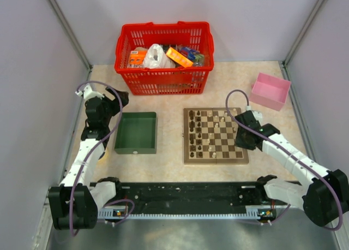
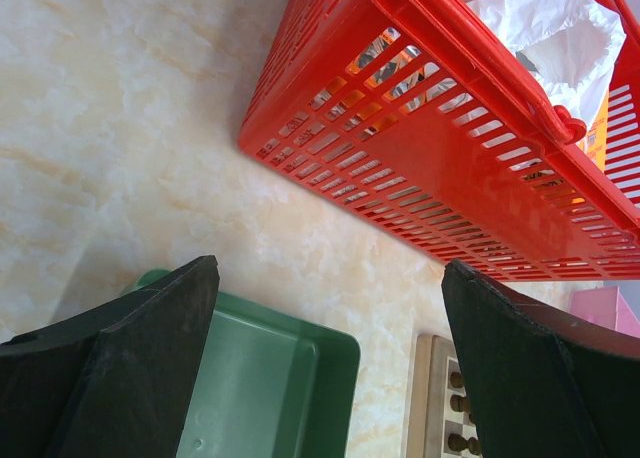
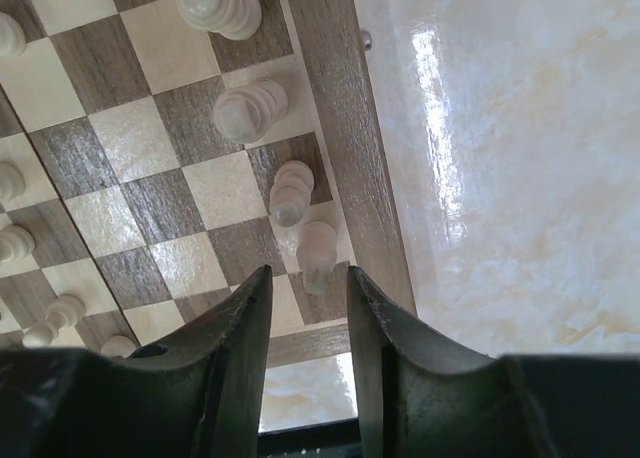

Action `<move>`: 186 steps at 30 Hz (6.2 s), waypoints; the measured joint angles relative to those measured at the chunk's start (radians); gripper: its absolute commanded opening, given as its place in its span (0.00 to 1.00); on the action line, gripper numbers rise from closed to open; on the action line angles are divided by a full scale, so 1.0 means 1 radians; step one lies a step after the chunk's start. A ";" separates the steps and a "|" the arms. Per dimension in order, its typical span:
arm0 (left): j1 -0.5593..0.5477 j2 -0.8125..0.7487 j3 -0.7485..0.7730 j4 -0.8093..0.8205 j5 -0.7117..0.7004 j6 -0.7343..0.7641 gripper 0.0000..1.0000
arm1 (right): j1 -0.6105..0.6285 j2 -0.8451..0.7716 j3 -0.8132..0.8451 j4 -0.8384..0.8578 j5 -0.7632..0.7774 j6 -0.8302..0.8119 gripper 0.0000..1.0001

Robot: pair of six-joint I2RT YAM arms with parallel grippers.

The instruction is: Set up the chess pieces on the board

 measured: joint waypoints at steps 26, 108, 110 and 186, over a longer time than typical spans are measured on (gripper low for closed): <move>0.000 0.000 0.000 0.000 0.000 0.000 0.99 | 0.232 0.046 0.196 0.063 -0.138 -0.082 0.45; 0.001 0.000 -0.014 0.004 0.004 -0.010 0.99 | 0.093 -0.097 -0.032 -0.133 0.097 0.275 0.18; 0.001 0.000 -0.014 0.004 0.004 -0.011 0.99 | 0.086 -0.097 -0.037 -0.118 0.086 0.266 0.18; 0.001 0.000 -0.014 0.004 0.004 -0.013 0.99 | 0.081 -0.124 0.199 -0.083 0.093 0.064 0.48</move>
